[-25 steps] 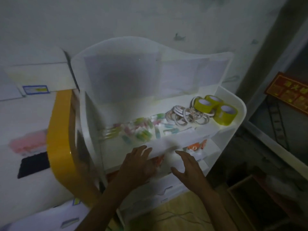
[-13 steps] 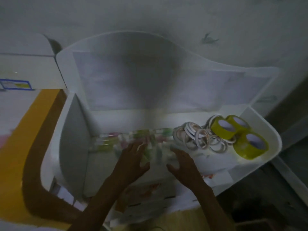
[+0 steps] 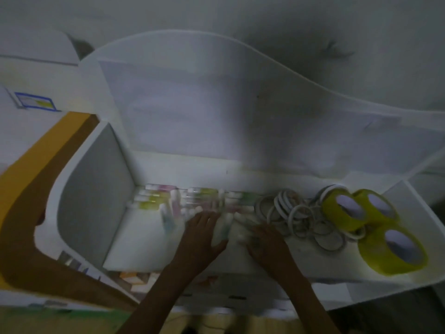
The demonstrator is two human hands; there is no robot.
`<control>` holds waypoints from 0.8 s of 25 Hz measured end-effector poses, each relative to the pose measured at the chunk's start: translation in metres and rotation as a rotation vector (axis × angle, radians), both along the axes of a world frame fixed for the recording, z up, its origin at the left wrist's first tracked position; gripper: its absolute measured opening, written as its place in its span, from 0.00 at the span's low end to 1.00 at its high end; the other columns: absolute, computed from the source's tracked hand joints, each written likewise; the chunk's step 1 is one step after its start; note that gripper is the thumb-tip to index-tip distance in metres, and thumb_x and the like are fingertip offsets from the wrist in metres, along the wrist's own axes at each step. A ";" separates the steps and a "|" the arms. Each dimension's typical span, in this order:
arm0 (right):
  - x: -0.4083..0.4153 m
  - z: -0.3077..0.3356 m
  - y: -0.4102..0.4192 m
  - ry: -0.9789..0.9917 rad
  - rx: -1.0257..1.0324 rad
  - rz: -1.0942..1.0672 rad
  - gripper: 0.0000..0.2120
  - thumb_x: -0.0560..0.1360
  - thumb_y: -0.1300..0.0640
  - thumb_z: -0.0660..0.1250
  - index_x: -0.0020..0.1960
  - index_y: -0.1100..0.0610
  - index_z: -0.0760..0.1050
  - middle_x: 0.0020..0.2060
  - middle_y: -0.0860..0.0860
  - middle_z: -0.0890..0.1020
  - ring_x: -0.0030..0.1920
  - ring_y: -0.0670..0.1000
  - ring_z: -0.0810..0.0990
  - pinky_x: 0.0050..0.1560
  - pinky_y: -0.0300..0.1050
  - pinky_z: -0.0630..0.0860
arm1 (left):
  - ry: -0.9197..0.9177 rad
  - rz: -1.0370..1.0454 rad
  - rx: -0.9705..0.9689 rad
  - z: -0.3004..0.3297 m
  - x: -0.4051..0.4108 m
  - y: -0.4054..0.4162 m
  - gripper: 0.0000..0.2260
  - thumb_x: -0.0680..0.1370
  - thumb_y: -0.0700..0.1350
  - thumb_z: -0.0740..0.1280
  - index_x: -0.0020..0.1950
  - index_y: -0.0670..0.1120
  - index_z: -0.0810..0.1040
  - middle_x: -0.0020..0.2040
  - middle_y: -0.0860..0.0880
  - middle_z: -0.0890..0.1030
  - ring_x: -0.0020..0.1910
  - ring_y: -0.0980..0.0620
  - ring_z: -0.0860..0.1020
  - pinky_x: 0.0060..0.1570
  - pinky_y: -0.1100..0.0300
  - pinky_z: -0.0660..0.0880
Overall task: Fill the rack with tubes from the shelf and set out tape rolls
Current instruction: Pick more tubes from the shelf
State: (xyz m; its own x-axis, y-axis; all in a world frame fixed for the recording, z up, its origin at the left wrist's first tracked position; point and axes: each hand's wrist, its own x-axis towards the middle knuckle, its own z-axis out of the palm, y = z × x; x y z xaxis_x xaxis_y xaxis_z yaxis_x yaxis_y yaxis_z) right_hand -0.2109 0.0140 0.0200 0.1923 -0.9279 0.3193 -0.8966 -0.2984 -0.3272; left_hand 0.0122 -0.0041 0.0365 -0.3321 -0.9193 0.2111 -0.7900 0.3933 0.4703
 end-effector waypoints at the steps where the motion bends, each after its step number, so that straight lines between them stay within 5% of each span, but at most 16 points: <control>1: -0.003 -0.003 0.000 0.036 0.014 0.019 0.21 0.61 0.58 0.77 0.54 0.55 0.79 0.44 0.51 0.82 0.45 0.53 0.81 0.49 0.44 0.72 | 0.019 0.023 -0.015 0.000 -0.001 0.004 0.28 0.70 0.61 0.64 0.64 0.45 0.75 0.59 0.47 0.78 0.58 0.47 0.75 0.57 0.53 0.71; 6: -0.017 -0.022 0.001 0.086 0.057 0.074 0.17 0.66 0.52 0.59 0.52 0.51 0.79 0.44 0.48 0.82 0.47 0.52 0.79 0.51 0.44 0.66 | 0.031 0.159 -0.069 0.001 -0.005 0.021 0.27 0.70 0.58 0.68 0.64 0.45 0.75 0.59 0.46 0.78 0.57 0.46 0.75 0.56 0.52 0.73; 11: -0.023 -0.015 0.000 -0.105 0.068 0.122 0.10 0.69 0.54 0.65 0.49 0.52 0.79 0.41 0.50 0.80 0.42 0.51 0.78 0.44 0.43 0.69 | 0.028 0.206 -0.069 -0.003 -0.012 0.040 0.27 0.70 0.58 0.65 0.65 0.47 0.73 0.57 0.47 0.78 0.55 0.47 0.75 0.53 0.52 0.75; 14: -0.026 -0.010 -0.003 -0.228 0.162 0.090 0.13 0.69 0.55 0.67 0.54 0.52 0.79 0.48 0.52 0.81 0.46 0.52 0.79 0.45 0.44 0.75 | 0.017 0.220 -0.075 -0.004 -0.013 0.044 0.27 0.70 0.58 0.65 0.66 0.48 0.71 0.57 0.48 0.78 0.56 0.47 0.75 0.53 0.52 0.75; 20: -0.023 -0.007 -0.011 -0.457 0.184 0.026 0.13 0.70 0.62 0.70 0.54 0.57 0.80 0.51 0.55 0.80 0.52 0.52 0.76 0.54 0.29 0.63 | 0.005 0.224 -0.089 -0.003 -0.017 0.042 0.26 0.71 0.58 0.66 0.65 0.46 0.73 0.58 0.48 0.78 0.57 0.48 0.75 0.55 0.53 0.75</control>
